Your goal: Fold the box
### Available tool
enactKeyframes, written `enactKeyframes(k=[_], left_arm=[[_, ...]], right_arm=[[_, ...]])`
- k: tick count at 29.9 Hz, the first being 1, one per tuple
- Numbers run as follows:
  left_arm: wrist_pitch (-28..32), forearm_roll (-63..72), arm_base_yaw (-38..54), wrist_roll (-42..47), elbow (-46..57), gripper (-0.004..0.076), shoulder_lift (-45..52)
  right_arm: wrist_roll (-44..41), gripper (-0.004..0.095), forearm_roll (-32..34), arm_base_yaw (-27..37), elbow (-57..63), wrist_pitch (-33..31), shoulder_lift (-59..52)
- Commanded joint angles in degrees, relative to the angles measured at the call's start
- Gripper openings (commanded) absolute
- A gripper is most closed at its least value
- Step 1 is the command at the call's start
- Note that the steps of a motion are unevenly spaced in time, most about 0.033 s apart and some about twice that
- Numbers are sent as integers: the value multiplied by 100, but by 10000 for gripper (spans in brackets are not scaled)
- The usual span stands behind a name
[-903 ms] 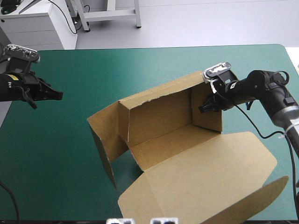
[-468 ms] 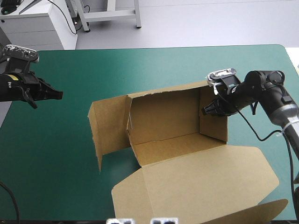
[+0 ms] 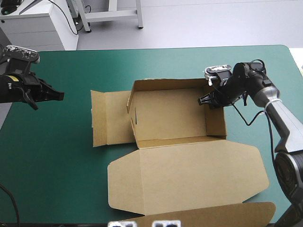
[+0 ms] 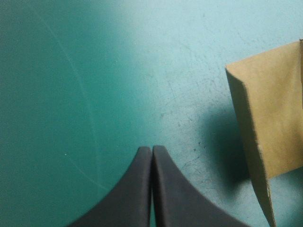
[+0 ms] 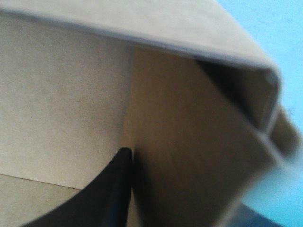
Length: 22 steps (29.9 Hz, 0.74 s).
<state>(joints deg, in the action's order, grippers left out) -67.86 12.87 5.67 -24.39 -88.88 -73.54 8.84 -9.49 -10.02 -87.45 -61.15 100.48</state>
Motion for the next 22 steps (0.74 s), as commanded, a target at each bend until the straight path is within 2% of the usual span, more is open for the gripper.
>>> enactKeyframes(k=[1,7,9,14,18,22], left_arm=[[286,124,-14,47,-159,-9,144],[286,133,-14,47,-159,-9,144],[286,133,-14,47,-159,-9,144],[286,133,-14,47,-159,-9,144],[298,133,-14,47,-159,-9,144],[298,133,-14,47,-159,-9,144]], right_arm=[[-66,58,-210,29,-450,-124,-32],[-66,494,-369,29,-1139,-249,-32],[-66,564,-369,29,-1379,-417,-32],[-25,564,-101,29,-2033,-1052,-32],[-77,564,161,29,-2109,-1052,-56],[-128,564,103,29,-2109,-1052,-46]])
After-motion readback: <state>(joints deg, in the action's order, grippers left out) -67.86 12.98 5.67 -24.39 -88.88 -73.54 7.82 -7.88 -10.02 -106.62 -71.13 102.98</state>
